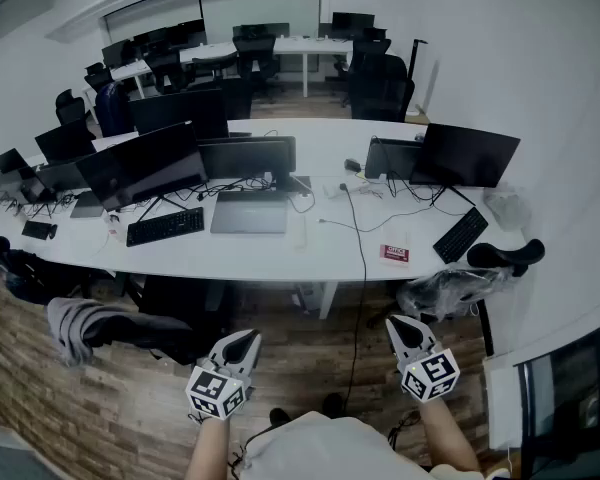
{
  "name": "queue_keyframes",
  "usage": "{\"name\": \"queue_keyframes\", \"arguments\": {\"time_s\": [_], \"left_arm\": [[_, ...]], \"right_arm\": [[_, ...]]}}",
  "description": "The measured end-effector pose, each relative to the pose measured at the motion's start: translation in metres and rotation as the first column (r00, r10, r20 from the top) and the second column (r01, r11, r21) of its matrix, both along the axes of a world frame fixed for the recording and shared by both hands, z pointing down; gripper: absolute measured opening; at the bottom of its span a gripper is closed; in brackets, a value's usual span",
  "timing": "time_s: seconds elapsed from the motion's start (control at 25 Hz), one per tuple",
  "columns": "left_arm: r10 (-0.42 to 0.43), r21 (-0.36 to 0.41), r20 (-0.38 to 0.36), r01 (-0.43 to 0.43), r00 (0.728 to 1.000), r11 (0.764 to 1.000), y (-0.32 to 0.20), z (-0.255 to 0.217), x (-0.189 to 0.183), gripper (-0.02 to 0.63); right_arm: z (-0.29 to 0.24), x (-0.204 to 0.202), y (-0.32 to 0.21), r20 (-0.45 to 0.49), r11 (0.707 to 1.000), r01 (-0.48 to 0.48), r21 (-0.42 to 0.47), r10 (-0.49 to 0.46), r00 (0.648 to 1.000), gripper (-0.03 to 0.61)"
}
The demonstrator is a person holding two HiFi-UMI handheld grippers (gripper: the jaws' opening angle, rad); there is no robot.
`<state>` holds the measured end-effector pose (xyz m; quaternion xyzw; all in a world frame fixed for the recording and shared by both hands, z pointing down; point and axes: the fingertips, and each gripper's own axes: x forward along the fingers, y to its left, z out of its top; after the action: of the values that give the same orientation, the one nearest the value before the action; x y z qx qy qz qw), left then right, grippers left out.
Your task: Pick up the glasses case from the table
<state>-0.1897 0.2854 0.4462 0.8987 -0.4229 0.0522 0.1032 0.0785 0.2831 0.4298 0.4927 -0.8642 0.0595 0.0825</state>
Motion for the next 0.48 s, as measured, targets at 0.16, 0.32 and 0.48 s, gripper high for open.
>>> {"name": "queue_keyframes", "arguments": {"time_s": [0.16, 0.32, 0.48], "left_arm": [[0.002, -0.001, 0.004, -0.002, 1.0, 1.0, -0.003, 0.0, 0.003, 0.012], [-0.001, -0.005, 0.009, 0.001, 1.0, 1.0, -0.005, 0.002, 0.006, 0.012], [-0.01, -0.014, 0.017, 0.011, 1.0, 1.0, -0.006, 0.006, 0.009, 0.012]], "right_arm": [[0.002, 0.002, -0.004, 0.001, 1.0, 0.005, 0.007, -0.005, 1.0, -0.005], [-0.001, 0.002, -0.008, 0.002, 1.0, 0.015, 0.009, -0.015, 1.0, -0.005], [0.0, 0.007, -0.013, 0.02, 1.0, 0.018, 0.005, -0.018, 1.0, -0.003]]}}
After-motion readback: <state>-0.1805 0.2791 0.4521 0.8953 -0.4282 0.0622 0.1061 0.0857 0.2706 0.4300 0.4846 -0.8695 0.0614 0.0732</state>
